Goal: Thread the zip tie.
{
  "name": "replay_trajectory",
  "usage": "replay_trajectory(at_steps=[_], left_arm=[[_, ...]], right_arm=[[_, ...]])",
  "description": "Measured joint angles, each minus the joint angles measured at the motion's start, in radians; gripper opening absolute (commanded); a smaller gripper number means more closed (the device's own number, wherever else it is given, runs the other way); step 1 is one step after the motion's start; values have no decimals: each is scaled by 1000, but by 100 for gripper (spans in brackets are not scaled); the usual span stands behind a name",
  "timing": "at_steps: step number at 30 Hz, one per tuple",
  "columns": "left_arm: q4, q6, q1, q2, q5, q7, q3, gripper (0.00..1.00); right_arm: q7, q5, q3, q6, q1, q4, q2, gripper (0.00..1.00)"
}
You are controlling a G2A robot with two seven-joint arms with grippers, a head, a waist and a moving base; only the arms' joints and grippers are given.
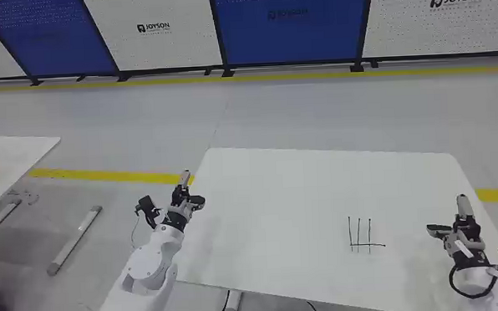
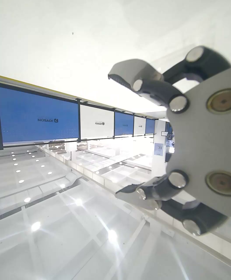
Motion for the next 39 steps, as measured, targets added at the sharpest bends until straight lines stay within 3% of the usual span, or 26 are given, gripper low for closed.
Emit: replay_trajectory(at_steps=[1, 2, 3, 4, 5, 6, 7, 8, 9, 10, 11, 14, 18, 25, 28, 39], left_arm=[[0, 0, 0, 0, 0, 0, 0, 78], [0, 0, 0, 0, 0, 0, 0, 100], [0, 0, 0, 0, 0, 0, 0, 100], [0, 0, 0, 0, 0, 0, 0, 100], [0, 0, 0, 0, 0, 0, 0, 100], [0, 0, 0, 0, 0, 0, 0, 100], [0, 0, 0, 0, 0, 0, 0, 100], [0, 0, 0, 0, 0, 0, 0, 100], [0, 0, 0, 0, 0, 0, 0, 78], [0, 0, 0, 0, 0, 0, 0, 100], [0, 0, 0, 0, 0, 0, 0, 100], [0, 0, 0, 0, 0, 0, 0, 100], [0, 0, 0, 0, 0, 0, 0, 100], [0, 0, 0, 0, 0, 0, 0, 100], [0, 0, 0, 0, 0, 0, 0, 100], [0, 0, 0, 0, 0, 0, 0, 100]], right_arm=[[0, 0, 0, 0, 0, 0, 0, 78], [0, 0, 0, 0, 0, 0, 0, 78], [0, 0, 0, 0, 0, 0, 0, 100], [0, 0, 0, 0, 0, 0, 0, 100], [0, 0, 0, 0, 0, 0, 0, 78], [0, 0, 0, 0, 0, 0, 0, 100], [0, 0, 0, 0, 0, 0, 0, 78], [0, 0, 0, 0, 0, 0, 0, 78], [0, 0, 0, 0, 0, 0, 0, 100], [0, 0, 0, 0, 0, 0, 0, 78], [0, 0, 0, 0, 0, 0, 0, 100], [17, 17, 1, 16, 13, 0, 2, 100], [276, 169, 114, 166, 65, 46, 24, 100], [692, 47, 169, 326, 132, 100, 65, 100], [761, 3, 178, 296, 169, 135, 73, 100], [753, 18, 179, 287, 169, 135, 72, 100]])
